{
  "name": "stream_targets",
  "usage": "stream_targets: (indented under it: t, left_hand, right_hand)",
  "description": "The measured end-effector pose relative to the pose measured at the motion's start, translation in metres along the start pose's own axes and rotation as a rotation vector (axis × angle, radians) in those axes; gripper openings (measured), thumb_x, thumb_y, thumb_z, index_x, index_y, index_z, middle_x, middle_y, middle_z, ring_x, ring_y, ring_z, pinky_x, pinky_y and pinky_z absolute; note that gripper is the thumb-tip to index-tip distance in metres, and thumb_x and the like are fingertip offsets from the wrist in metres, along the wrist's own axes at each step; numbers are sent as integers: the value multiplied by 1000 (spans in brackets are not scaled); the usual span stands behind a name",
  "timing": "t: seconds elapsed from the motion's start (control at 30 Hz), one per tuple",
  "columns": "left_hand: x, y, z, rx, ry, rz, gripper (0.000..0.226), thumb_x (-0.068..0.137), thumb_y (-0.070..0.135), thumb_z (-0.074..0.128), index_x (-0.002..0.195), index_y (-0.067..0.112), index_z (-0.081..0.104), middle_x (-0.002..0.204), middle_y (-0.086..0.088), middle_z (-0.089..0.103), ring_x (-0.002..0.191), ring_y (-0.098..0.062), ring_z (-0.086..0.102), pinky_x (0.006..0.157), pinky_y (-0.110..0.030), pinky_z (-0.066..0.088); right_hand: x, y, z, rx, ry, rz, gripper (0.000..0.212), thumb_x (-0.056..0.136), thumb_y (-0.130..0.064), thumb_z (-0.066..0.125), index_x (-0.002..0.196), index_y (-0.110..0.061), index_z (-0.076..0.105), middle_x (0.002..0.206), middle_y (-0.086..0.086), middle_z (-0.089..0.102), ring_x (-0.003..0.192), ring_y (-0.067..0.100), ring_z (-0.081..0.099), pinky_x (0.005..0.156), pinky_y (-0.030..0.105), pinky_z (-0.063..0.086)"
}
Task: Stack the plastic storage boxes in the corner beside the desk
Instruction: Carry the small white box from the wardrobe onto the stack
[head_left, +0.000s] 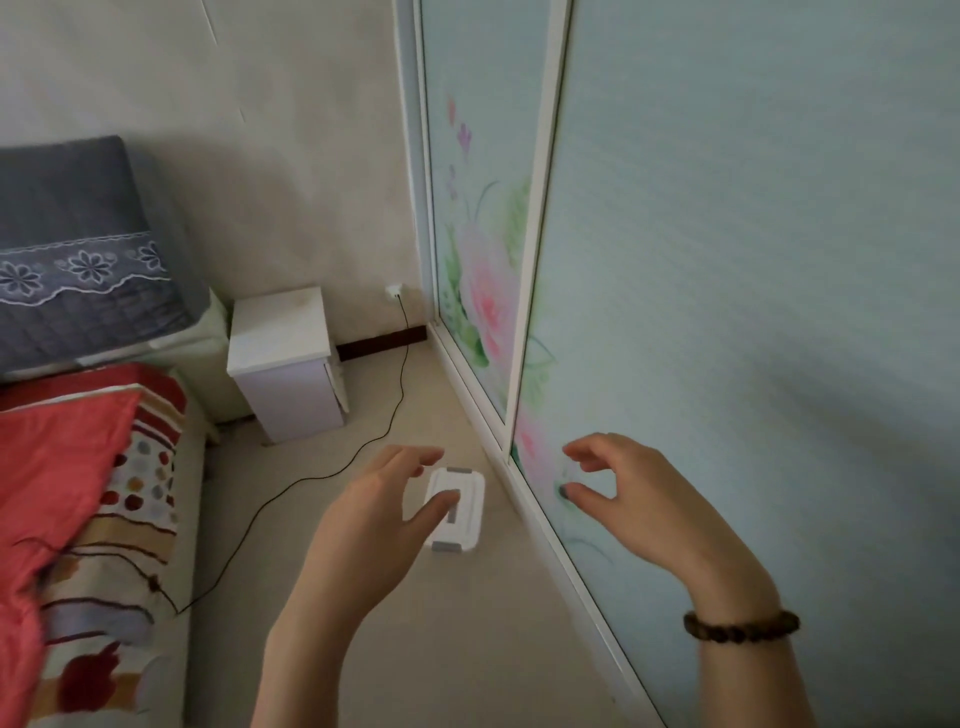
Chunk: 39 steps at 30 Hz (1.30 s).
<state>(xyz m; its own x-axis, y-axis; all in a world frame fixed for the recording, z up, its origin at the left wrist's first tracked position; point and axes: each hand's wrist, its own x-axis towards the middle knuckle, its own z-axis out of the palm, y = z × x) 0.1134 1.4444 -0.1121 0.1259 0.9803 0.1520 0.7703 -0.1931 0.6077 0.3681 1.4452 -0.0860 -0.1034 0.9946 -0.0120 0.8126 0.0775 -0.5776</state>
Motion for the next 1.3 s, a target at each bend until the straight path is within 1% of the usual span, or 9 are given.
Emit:
stream_targets:
  t: [0.1,0.27,0.47,0.6,0.73,0.93,1.1,1.2,1.3]
  left_hand:
    - [30,3,7,24,28,-8,40,83,52,57,122,48,47,100,45,37,96,38,28,68,-4,30]
    - [66,-6,12,27,27,-31,39,83,52,58,121,46,50,99,44,39,96,37,30,68,-4,30]
    - [126,-48,12,20,6,-76,41,84,51,58,124,45,49,98,39,39,94,36,30,67,-4,29]
    - [165,-82,10,8,-35,-57,41,84,53,56,123,46,47,99,39,39,96,35,31,68,-6,31]
    - [220,-126,-5,-28,-38,-84,41,82,57,55,121,49,47,104,33,47,90,26,39,69,-17,39]
    - [289,-189,-17,-84,-58,-139,40,84,50,58,122,40,52,112,26,54,101,8,51,82,-26,48]
    - [308,-232,3,-135,-143,-190,39,82,50,59,120,40,54,109,28,54,98,17,48,75,-19,41]
    - [318,-250,17,-158,-186,-207,39,83,49,59,121,40,54,112,26,55,99,14,49,76,-18,43]
    - [327,-268,32,-180,-214,-226,38,83,49,58,121,41,53,112,30,53,105,18,45,75,-10,38]
  right_hand:
    - [33,8,-12,-1,-16,-28,36,88,-37,64,123,-31,58,118,-19,59,105,-8,54,83,11,38]
    - [81,17,-13,-11,-71,-21,38,89,-36,64,125,-28,57,122,-15,59,108,-3,55,88,16,42]
    - [148,15,9,2,-113,9,37,89,-36,64,125,-30,57,120,-16,59,107,-5,54,76,3,35]
    - [194,9,28,-15,-115,31,37,90,-35,64,125,-28,58,119,-14,60,106,-3,55,76,6,35]
    - [256,-10,51,-18,-125,73,37,90,-36,63,126,-28,57,120,-12,60,108,-2,55,81,13,38]
    - [325,-37,102,38,-105,121,39,91,-33,63,128,-26,55,122,-13,59,111,-1,54,91,16,39]
    - [346,-33,139,143,-132,206,42,88,-32,66,128,-23,58,120,-13,60,109,-3,55,97,17,41]
    - [354,-22,154,160,-128,253,40,88,-30,67,126,-23,59,117,-14,61,109,-3,56,96,12,40]
    - [365,-9,174,156,-109,301,39,89,-31,66,127,-24,58,118,-15,59,110,-5,54,99,18,41]
